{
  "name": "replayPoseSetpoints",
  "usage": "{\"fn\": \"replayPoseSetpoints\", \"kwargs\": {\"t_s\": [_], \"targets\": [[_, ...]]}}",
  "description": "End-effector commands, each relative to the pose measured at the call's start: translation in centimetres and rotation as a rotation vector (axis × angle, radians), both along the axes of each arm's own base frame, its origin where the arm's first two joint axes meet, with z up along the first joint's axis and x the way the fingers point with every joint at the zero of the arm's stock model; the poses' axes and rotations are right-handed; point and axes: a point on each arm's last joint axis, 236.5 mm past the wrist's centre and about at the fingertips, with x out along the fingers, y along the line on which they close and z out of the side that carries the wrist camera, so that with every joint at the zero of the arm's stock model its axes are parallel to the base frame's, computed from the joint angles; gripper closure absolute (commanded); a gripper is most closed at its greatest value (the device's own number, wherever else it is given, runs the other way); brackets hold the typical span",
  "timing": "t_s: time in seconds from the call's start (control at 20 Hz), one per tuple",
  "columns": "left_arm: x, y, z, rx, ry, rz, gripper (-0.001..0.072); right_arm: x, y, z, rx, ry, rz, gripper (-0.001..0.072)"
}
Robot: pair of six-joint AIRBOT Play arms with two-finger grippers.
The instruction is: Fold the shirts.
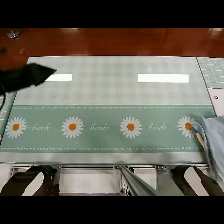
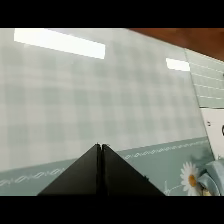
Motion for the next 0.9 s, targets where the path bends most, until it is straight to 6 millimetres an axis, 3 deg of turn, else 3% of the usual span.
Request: {"fn": "replayPoseSetpoints", "kwargs": {"t_s": [0.0, 0.05, 0.1, 0.2, 0.3, 0.35, 0.45, 0.85], "targets": [[1.9, -2.6, 4.6, 0.167, -0.145, -0.123, 0.0687, 4.8, 15.1, -1.2, -0.121, -0.062, 0.445, 0.0685], [1.9, -2.6, 2.9, 0.261, -0.120, -0.119, 0.0687, 4.4, 16.8, -5.8, -0.209, 0.089, 0.489, 0.0684], [1.8, -2.0, -0.4, 0.355, -0.048, -0.096, 0.0687, 3.8, 17.3, -10.3, -0.280, 0.230, 0.486, 0.0684], [0.8, -0.4, -8.6, 0.502, 0.133, -0.052, 0.0686, 1.6, 15.9, -18.6, -0.378, 0.496, 0.411, 0.0685], [-0.9, 0.9, -15.1, 0.549, 0.298, -0.038, 0.0686, -0.9, 14.5, -24.2, -0.349, 0.677, 0.331, 0.0685], [-1.4, 1.4, -17.1, 0.549, 0.355, -0.028, 0.0686, -1.6, 14.2, -25.3, -0.347, 0.715, 0.320, 0.0685], [-1.9, 1.7, -18.8, 0.562, 0.399, -0.034, 0.0686, -1.3, 13.8, -25.3, -0.370, 0.704, 0.322, 0.0685], [-1.9, 1.7, -19.3, 0.566, 0.411, -0.036, 0.0686, -1.3, 13.7, -25.1, -0.374, 0.699, 0.320, 0.0685]]}}
